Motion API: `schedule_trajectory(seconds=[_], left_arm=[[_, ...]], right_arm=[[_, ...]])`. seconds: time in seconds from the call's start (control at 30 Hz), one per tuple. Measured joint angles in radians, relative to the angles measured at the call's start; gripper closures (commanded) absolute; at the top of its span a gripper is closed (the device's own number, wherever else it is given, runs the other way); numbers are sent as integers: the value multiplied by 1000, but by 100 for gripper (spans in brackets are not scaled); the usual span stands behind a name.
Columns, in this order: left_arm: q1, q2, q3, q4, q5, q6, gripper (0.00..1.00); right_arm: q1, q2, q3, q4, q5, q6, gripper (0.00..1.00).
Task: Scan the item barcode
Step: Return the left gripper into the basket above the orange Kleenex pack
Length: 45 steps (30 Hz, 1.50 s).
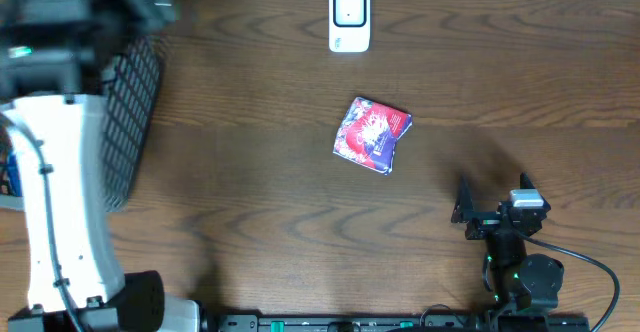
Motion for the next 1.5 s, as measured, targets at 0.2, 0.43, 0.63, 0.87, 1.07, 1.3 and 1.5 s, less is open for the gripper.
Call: schedule_trajectory(seconds=[0.2,0.43,0.63,0.87,1.07,1.3,1.5], left_arm=[[261,56,0,-30,-11,34,11],[426,171,-1,-68,-14,74,15],[459,268,-19,-73,-14,81,21],[457,397,-26,-77,-14,96,23],[455,497,-27,-57,-14,120,23],[414,563,-27,35,-17,129,32],[343,571,-27,81,-134,93,32]], right_arm=[[0,0,0,0,0,0,1],[0,0,0,0,0,0,1],[0,0,0,0,0,0,1],[0,0,0,0,0,0,1],[0,0,0,0,0,0,1],[0,0,0,0,0,0,1],[0,0,0,0,0,0,1]])
